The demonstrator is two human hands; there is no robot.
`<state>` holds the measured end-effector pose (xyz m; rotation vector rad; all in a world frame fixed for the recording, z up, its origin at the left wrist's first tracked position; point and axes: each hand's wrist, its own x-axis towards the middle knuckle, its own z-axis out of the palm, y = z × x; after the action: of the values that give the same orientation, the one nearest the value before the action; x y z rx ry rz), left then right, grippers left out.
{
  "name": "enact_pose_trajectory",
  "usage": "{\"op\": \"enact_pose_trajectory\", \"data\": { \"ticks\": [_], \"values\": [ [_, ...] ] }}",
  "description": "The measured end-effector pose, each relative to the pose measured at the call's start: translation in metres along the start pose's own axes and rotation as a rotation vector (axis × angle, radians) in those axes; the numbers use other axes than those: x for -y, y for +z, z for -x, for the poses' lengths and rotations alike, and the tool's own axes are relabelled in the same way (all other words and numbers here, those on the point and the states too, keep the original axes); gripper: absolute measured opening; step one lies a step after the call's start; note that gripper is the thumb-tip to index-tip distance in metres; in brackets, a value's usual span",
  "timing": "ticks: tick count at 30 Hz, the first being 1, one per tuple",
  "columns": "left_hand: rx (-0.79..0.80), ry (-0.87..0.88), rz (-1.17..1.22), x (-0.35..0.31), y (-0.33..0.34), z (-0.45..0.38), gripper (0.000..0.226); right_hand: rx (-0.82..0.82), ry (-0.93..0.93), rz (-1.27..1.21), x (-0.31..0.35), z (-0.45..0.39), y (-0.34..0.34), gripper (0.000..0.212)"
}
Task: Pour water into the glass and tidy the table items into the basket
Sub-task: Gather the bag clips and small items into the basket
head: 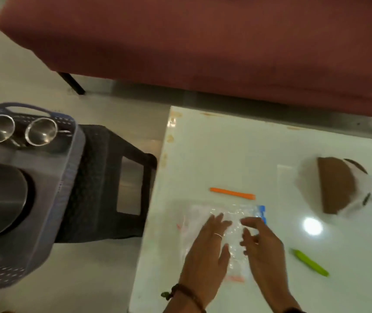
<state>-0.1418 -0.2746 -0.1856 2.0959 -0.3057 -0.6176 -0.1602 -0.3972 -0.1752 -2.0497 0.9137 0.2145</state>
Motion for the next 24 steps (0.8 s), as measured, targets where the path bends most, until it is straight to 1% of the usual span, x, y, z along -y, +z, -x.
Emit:
{"op": "enact_pose_trajectory", "data": {
  "ticks": [2,3,6,9,13,15,17,18,19,20,21,22,24],
  "values": [
    [0.158,0.007,-0.170,0.003,0.031,-0.003,0.051,-0.013,0.113,0.003,-0.037,-0.005,-0.027,0.033],
    [0.217,-0.003,-0.236,0.003,0.045,-0.005,0.052,-0.016,0.143,-0.017,-0.052,-0.007,-0.037,0.030],
    [0.366,-0.020,-0.445,0.007,0.071,-0.014,0.053,-0.045,0.159,-0.116,-0.081,-0.019,-0.049,0.016],
    [0.423,-0.029,-0.606,0.012,0.079,-0.024,0.052,-0.061,0.119,-0.188,-0.082,-0.041,-0.045,0.012],
    [0.416,0.012,-0.651,0.012,0.077,-0.036,0.047,-0.006,0.229,-0.318,-0.069,-0.068,-0.029,0.009],
    [0.433,0.005,-0.598,0.008,0.074,-0.044,0.042,0.011,0.246,-0.317,-0.067,-0.075,-0.025,0.013],
    [0.384,-0.099,-0.369,-0.002,0.068,-0.054,0.031,0.015,0.252,-0.395,-0.066,-0.077,-0.026,0.014],
    [0.304,-0.147,-0.223,-0.009,0.066,-0.061,0.026,0.021,0.238,-0.431,-0.068,-0.076,-0.028,0.010],
    [0.187,-0.153,-0.106,-0.015,0.064,-0.069,0.023,0.030,0.208,-0.448,-0.068,-0.074,-0.030,0.008],
    [0.073,-0.121,-0.044,-0.021,0.061,-0.076,0.021,0.039,0.166,-0.456,-0.068,-0.071,-0.032,0.007],
    [0.000,-0.085,-0.010,-0.028,0.058,-0.083,0.021,0.043,0.123,-0.466,-0.066,-0.068,-0.033,0.007],
    [-0.029,-0.060,0.024,-0.033,0.056,-0.089,0.022,0.044,0.085,-0.474,-0.064,-0.065,-0.034,0.007],
    [0.014,-0.076,0.090,-0.041,0.051,-0.099,0.023,0.041,0.025,-0.489,-0.057,-0.061,-0.036,0.007]
  ]
}}
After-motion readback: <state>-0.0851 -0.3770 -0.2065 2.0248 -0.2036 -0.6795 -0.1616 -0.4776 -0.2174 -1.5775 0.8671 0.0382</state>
